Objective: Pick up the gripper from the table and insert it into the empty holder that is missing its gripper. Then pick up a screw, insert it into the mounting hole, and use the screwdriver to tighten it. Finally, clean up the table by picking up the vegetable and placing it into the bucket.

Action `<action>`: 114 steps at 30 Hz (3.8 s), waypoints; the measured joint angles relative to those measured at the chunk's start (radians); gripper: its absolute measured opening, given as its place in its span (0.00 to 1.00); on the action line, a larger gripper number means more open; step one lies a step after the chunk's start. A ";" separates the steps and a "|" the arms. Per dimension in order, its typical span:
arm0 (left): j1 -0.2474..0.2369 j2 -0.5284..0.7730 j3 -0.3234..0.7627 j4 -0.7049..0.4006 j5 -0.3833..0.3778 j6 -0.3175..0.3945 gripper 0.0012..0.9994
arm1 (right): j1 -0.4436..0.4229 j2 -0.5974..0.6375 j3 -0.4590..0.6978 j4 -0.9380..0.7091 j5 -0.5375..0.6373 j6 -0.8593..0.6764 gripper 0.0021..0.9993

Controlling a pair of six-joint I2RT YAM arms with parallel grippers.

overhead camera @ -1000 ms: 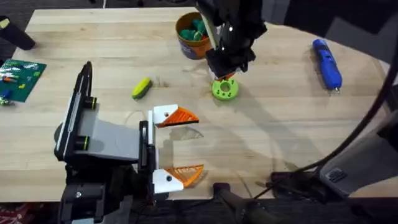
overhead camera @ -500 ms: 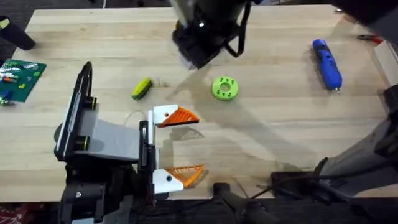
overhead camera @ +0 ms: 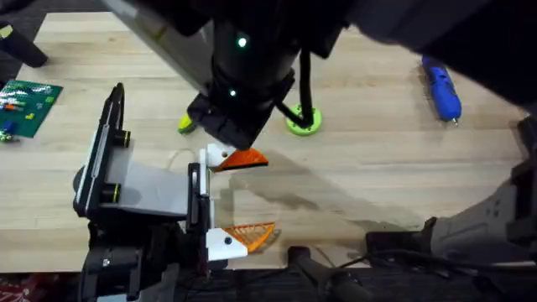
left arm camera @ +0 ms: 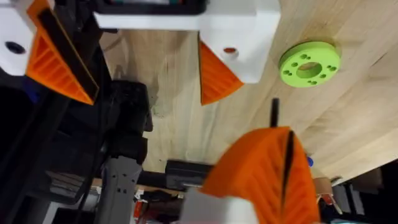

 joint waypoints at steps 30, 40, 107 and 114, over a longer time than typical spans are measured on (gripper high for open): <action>0.000 0.000 0.000 0.000 0.000 0.000 0.99 | 0.090 0.004 0.000 -0.003 0.000 0.000 0.00; 0.000 0.000 0.000 0.000 0.000 0.000 0.99 | 0.090 0.008 0.000 -0.001 0.000 0.000 0.00; 0.000 0.000 0.000 0.001 -0.007 -0.038 0.99 | 0.089 0.094 0.018 0.004 0.001 -0.003 0.00; 0.000 0.000 0.000 0.001 -0.007 -0.056 0.99 | 0.089 0.104 0.026 -0.001 0.002 -0.003 0.00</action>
